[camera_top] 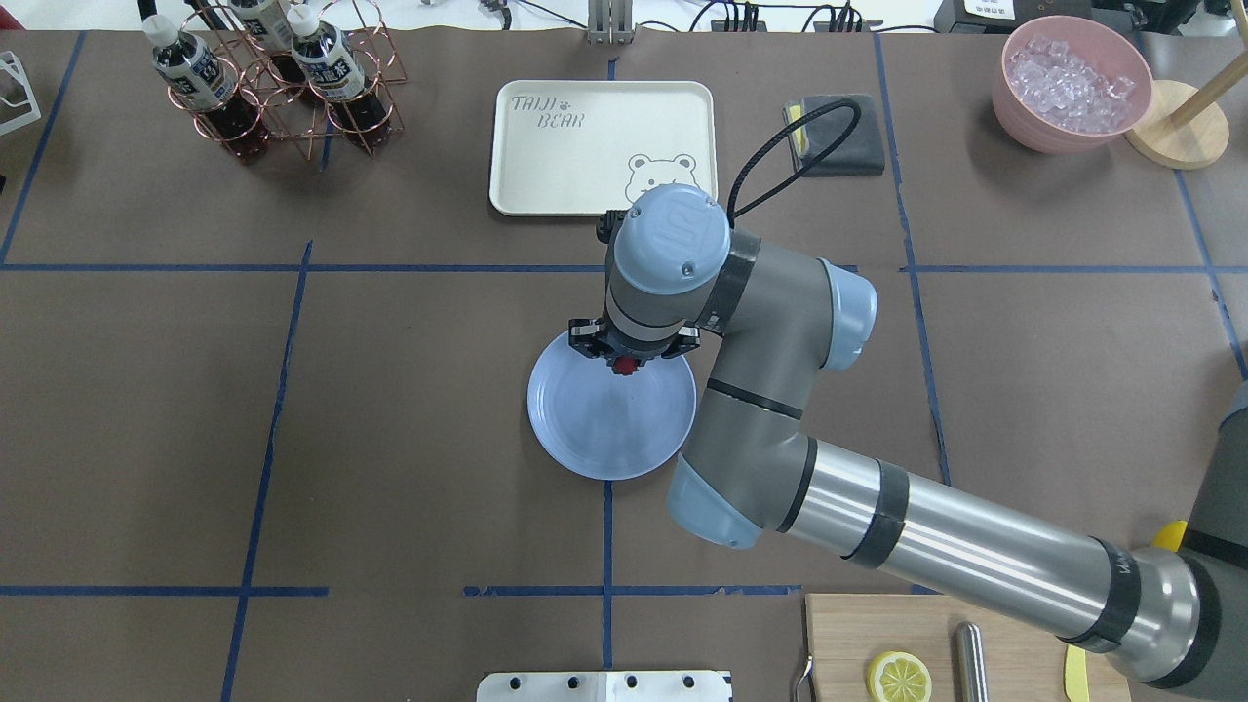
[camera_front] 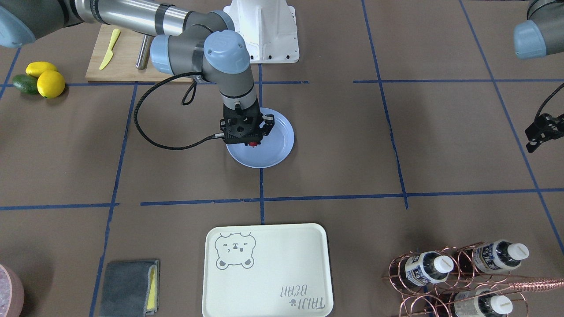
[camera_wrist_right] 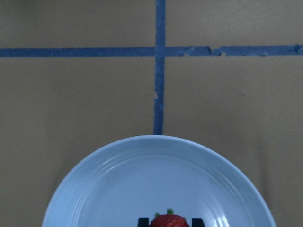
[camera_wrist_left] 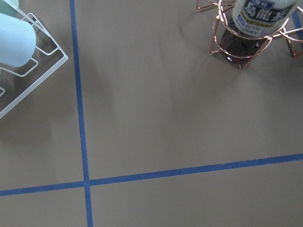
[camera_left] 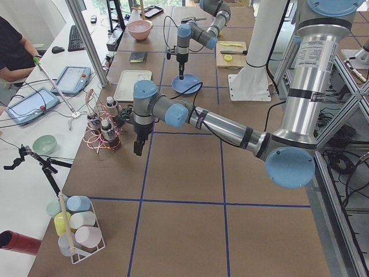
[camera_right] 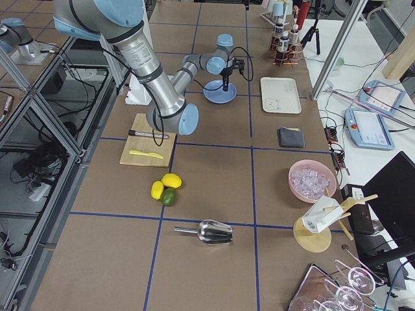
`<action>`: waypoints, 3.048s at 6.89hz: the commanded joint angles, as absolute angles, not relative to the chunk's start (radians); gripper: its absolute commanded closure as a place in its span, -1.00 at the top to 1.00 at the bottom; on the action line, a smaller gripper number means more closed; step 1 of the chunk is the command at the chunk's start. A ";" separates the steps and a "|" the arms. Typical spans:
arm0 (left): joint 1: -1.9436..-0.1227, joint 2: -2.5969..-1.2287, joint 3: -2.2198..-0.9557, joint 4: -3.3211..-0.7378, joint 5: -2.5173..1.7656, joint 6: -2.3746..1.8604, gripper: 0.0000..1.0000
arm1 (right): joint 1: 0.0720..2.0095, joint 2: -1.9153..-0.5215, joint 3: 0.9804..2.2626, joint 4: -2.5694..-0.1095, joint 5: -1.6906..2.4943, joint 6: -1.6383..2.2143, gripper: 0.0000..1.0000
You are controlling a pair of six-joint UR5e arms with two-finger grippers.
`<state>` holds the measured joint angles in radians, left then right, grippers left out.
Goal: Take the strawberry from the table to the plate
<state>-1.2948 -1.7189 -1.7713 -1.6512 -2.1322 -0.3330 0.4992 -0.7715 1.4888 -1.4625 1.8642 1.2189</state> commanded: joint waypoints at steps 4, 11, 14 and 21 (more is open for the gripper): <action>-1.307 -1.718 -1.766 -1.654 -2.131 -0.331 1.00 | 0.448 -0.744 1.428 -1.462 1.827 1.233 0.20; -1.368 -1.691 -1.720 -1.645 -2.198 -0.202 1.00 | 0.766 -0.997 1.938 -1.876 1.963 0.883 1.00; -1.466 -1.681 -1.567 -1.586 -2.349 -0.034 1.00 | 1.087 -1.203 1.938 -1.868 2.199 0.482 1.00; -1.525 -1.635 -1.558 -1.592 -2.372 0.012 1.00 | 1.587 -1.575 1.653 -1.740 2.379 -0.162 1.00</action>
